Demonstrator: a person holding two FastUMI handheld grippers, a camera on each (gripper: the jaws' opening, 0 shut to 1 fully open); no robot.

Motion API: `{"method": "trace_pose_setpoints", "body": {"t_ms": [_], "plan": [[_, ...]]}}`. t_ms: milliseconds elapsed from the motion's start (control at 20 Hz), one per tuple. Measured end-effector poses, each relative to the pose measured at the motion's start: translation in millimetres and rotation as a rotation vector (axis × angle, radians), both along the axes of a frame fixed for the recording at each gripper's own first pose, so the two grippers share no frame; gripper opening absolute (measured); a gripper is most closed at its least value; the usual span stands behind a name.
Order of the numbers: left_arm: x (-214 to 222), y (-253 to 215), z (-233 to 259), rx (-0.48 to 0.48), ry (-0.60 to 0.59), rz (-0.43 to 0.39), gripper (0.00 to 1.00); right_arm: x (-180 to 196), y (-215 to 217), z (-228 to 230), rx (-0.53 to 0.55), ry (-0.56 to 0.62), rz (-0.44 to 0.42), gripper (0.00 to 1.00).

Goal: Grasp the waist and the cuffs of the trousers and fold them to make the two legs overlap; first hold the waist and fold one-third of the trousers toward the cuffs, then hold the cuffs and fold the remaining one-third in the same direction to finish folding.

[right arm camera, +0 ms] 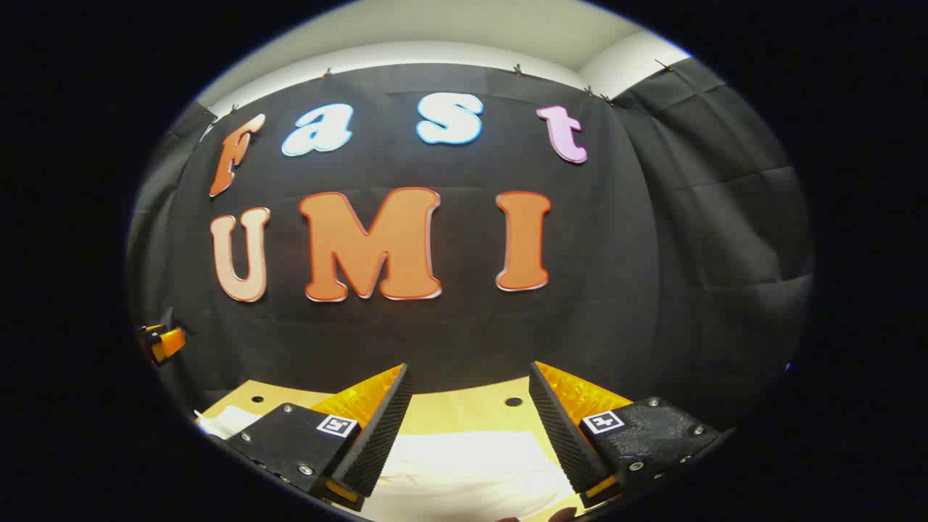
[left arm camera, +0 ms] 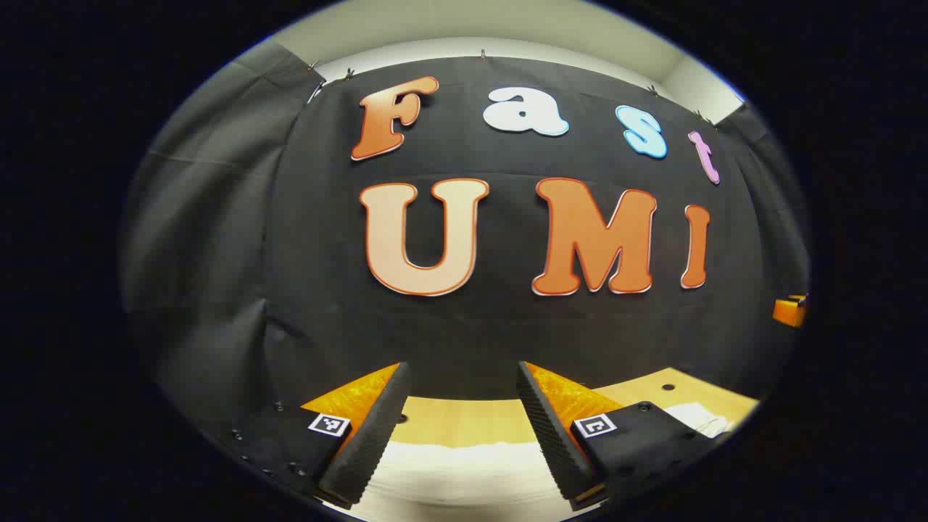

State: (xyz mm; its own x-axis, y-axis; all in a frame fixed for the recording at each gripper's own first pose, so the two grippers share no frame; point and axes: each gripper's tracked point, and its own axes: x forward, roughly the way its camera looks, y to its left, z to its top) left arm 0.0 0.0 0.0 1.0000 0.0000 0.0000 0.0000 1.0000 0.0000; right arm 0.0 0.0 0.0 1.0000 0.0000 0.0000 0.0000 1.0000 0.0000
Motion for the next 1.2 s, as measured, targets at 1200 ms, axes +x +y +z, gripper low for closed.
{"method": "trace_pose_setpoints", "body": {"t_ms": [1200], "plan": [[5,93,-21,-0.065,0.071,0.072,0.96,6,83,-40,-0.002,0.184,0.14,0.98]]}}
